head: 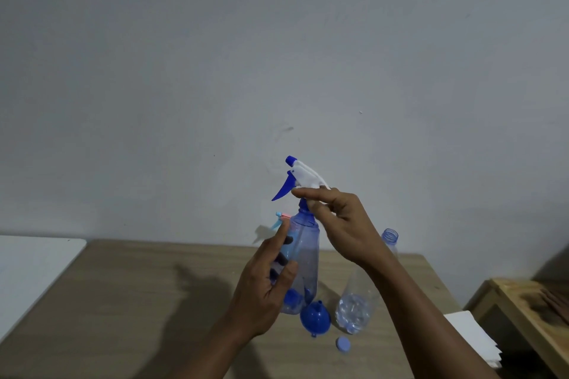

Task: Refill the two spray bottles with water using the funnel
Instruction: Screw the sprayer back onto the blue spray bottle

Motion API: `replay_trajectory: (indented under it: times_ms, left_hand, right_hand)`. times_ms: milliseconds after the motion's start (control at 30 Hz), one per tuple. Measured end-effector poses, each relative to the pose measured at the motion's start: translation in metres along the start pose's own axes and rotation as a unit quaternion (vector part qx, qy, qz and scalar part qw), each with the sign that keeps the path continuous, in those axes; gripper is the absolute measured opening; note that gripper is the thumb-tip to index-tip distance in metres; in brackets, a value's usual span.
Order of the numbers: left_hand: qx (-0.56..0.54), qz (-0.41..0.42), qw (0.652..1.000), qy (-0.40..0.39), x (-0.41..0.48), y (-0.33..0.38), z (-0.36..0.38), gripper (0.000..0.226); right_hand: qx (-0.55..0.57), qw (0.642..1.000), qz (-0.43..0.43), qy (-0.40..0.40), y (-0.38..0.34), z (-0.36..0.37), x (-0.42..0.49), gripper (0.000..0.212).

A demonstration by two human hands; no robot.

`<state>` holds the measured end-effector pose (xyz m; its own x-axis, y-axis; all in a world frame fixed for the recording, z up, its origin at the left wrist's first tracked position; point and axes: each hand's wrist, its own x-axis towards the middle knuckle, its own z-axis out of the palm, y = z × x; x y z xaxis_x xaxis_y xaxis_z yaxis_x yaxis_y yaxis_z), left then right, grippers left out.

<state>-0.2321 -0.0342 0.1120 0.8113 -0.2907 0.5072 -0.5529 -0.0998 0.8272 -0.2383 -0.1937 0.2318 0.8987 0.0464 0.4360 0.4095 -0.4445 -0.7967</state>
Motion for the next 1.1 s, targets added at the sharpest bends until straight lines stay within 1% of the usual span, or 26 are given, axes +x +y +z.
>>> replay_trajectory:
  times_ms: [67,100,233,333,433,500,600,667,767,833,967,1100]
  left_hand:
    - [-0.002,0.004,1.0,0.0,0.0,0.004,0.0,0.056]
    - [-0.002,0.005,1.0,-0.003,0.0,0.006,-0.001,0.056]
    - [0.006,0.015,1.0,-0.011,-0.002,0.008,-0.004,0.058]
    - [0.021,0.031,0.999,-0.016,-0.003,0.006,-0.004,0.059]
    - [0.048,0.039,0.998,-0.01,-0.003,0.005,-0.004,0.059]
    - [0.059,0.043,0.997,-0.01,-0.002,0.006,-0.004,0.06]
    - [0.056,0.049,0.997,-0.011,0.0,0.007,-0.004,0.062]
    - [0.049,0.054,0.997,-0.004,0.0,0.007,-0.005,0.061]
    - [0.058,0.069,0.996,0.008,0.0,0.005,-0.004,0.06]
    - [0.06,0.075,0.995,0.014,0.0,0.006,-0.002,0.059]
    - [0.055,0.081,0.995,0.015,0.003,0.007,-0.003,0.059]
    - [0.056,0.075,0.996,0.014,0.002,0.005,-0.002,0.059]
  right_hand:
    - [0.033,0.999,0.008,-0.011,-0.004,-0.003,-0.001,0.039]
    - [0.032,0.999,0.007,-0.016,-0.006,-0.006,-0.001,0.039]
    - [0.027,0.999,0.003,-0.04,-0.005,-0.014,-0.002,0.03]
    - [0.052,0.998,0.002,-0.026,-0.006,-0.015,-0.005,0.026]
    - [0.021,1.0,-0.01,-0.011,-0.005,-0.013,-0.006,0.022]
    - [0.003,1.0,-0.015,-0.008,-0.004,-0.013,-0.007,0.025]
    - [0.036,0.999,0.0,-0.008,-0.008,-0.014,-0.007,0.033]
    - [0.036,0.999,-0.007,-0.008,-0.012,-0.014,-0.006,0.028]
    - [0.003,1.0,-0.03,0.01,-0.014,-0.011,-0.005,0.022]
    - [-0.016,0.999,-0.033,0.02,-0.013,-0.009,-0.005,0.022]
    - [0.021,1.0,-0.02,0.01,-0.011,-0.01,-0.007,0.029]
    - [0.003,1.0,-0.019,0.022,-0.01,-0.006,-0.005,0.025]
